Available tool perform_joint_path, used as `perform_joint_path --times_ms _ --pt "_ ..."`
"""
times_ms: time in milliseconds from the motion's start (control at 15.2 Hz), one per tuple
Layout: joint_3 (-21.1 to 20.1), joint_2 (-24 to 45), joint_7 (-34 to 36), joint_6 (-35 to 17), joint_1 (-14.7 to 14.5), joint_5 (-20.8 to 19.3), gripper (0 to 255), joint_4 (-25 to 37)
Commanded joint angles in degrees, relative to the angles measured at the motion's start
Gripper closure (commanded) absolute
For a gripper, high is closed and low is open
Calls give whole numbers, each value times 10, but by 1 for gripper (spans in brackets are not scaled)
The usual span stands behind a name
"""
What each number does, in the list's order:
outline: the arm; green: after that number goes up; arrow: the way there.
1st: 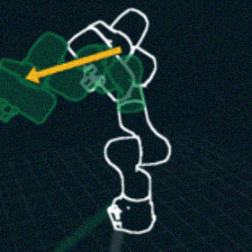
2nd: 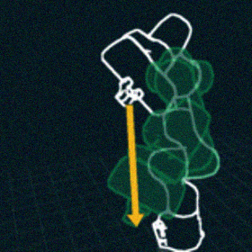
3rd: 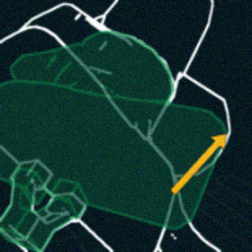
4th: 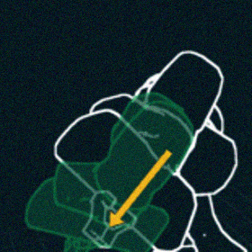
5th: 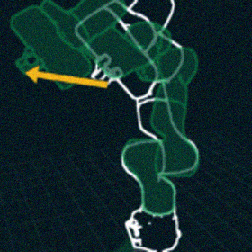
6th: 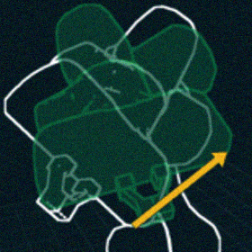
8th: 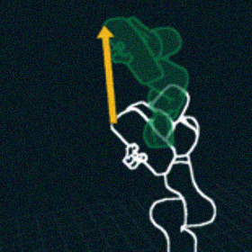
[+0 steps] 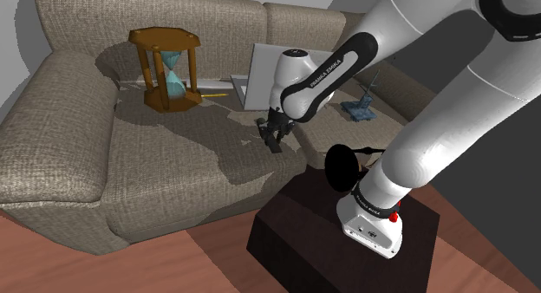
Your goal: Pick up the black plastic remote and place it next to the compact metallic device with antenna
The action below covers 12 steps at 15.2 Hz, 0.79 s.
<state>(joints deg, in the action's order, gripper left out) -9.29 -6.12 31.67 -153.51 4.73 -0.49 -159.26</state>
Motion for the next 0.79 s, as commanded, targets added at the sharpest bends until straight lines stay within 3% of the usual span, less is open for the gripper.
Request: perform_joint_path --times_ms 0,396,726 --pt "2 3 0 0 2 -1 255 -3" --pt "2 2 0 2 2 0 255 -2" --pt "4 -46 -11 53 -3 14 255 3"
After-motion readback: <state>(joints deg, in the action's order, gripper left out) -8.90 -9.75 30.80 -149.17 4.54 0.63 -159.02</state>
